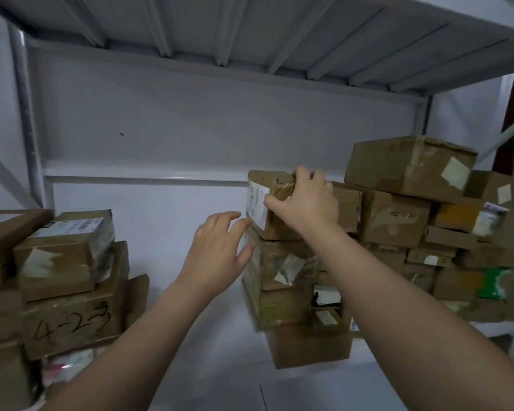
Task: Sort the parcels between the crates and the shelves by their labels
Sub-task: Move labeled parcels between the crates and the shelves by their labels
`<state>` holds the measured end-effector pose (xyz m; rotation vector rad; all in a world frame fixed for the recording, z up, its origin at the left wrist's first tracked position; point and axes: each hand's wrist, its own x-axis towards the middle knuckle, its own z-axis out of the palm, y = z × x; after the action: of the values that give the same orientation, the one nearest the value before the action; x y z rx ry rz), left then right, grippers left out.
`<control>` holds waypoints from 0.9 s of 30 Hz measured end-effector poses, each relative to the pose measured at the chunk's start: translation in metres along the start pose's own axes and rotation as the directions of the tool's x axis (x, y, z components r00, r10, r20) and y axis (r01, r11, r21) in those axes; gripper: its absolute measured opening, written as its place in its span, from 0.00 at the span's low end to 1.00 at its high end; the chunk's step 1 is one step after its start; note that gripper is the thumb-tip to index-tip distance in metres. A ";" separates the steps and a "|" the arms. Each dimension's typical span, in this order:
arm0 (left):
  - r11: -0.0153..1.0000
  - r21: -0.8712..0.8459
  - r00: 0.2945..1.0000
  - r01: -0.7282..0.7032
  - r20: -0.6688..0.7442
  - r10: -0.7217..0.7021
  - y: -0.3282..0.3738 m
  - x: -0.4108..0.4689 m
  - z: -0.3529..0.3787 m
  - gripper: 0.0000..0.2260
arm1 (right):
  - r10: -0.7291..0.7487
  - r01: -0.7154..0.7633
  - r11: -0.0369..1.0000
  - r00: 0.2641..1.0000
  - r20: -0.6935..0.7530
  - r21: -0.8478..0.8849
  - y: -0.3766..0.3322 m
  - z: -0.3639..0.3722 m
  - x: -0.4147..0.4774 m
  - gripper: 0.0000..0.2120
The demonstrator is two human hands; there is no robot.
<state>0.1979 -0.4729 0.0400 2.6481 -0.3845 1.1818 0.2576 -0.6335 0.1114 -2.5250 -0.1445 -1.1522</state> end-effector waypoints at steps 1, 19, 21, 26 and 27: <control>0.998 -0.045 0.999 0.039 0.009 -0.038 0.002 0.001 0.003 0.19 | -0.013 0.014 0.999 1.000 -0.016 0.044 0.002 0.000 0.000 0.36; 0.103 -0.980 0.935 0.173 0.130 -0.329 0.035 0.007 -0.016 0.33 | 0.115 0.120 0.291 0.980 -0.160 0.949 0.015 -0.014 -0.085 0.21; 0.069 -0.986 0.948 0.154 0.127 -0.292 0.027 0.000 -0.020 0.34 | 0.092 0.089 0.212 0.990 -0.111 0.973 0.010 -0.010 -0.098 0.21; 0.180 -0.980 0.950 0.086 0.027 -0.311 0.002 -0.023 -0.026 0.36 | -0.061 0.047 0.297 0.998 -0.030 0.954 0.001 0.000 -0.115 0.25; 0.220 -0.973 0.950 0.074 0.002 -0.312 -0.002 -0.028 -0.027 0.37 | -0.096 0.044 0.325 0.995 -0.014 0.945 -0.001 0.000 -0.117 0.26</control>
<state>0.1620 -0.4583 0.0367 1.3576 -0.5003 0.6807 0.1799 -0.6258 0.0247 -1.4328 -0.7287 -0.6601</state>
